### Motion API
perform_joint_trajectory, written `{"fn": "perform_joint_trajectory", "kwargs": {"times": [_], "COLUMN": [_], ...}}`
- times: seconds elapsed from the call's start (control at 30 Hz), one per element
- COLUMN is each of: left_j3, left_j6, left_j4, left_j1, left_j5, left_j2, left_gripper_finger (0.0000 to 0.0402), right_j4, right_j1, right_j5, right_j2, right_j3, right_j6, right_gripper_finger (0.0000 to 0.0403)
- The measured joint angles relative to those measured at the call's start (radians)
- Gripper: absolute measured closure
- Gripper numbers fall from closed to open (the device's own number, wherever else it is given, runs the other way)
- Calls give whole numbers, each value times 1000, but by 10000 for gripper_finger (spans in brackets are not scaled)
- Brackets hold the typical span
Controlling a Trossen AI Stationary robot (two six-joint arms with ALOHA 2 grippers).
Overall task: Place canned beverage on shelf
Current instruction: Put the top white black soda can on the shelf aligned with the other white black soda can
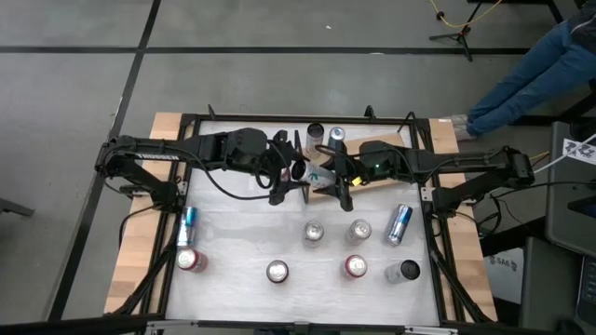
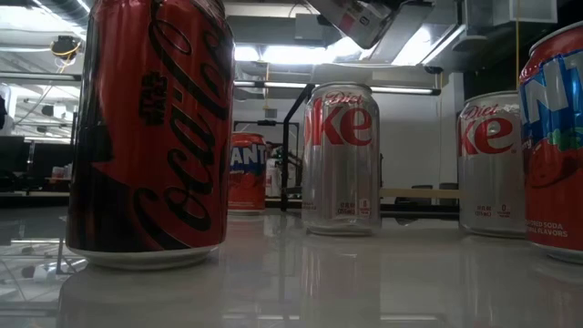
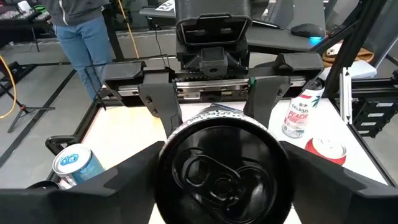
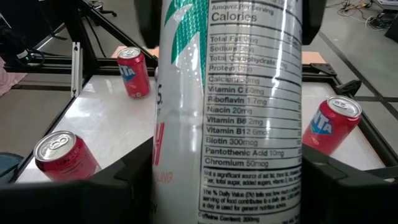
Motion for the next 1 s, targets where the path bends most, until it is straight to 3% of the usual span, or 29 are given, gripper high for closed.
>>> {"fn": "perform_joint_trajectory", "kwargs": {"times": [0.23,0.83,1.0], "left_j3": [0,0,0], "left_j6": [-1,-1,-1], "left_j4": [0,0,0], "left_j1": [0,0,0], "left_j5": [1,1,1], "left_j2": [0,0,0], "left_gripper_finger": [165,160,159], "right_j4": [-1,-7,-16], "right_j1": [0,0,0], "right_j5": [-2,-1,1], "right_j2": [0,0,0], "right_j3": [0,-1,-1], "right_j6": [-2,0,4], "right_gripper_finger": [152,152,127]}}
